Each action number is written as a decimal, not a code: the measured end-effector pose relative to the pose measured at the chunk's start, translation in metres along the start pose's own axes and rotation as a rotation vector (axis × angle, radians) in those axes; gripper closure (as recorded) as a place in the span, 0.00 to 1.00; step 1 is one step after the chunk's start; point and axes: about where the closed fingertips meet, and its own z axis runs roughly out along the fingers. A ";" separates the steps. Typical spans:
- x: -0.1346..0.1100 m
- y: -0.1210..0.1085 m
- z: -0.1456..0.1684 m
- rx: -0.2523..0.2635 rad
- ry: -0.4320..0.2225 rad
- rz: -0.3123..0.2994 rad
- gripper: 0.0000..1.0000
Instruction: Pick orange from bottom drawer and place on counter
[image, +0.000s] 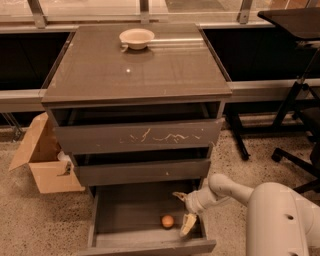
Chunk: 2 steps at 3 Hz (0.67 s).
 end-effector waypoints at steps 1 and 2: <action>0.007 -0.015 0.012 0.031 0.008 -0.043 0.00; 0.016 -0.028 0.032 0.038 0.010 -0.065 0.00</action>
Offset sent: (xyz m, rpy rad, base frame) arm 0.0424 0.0231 -0.0617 -0.0073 -0.1041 0.0232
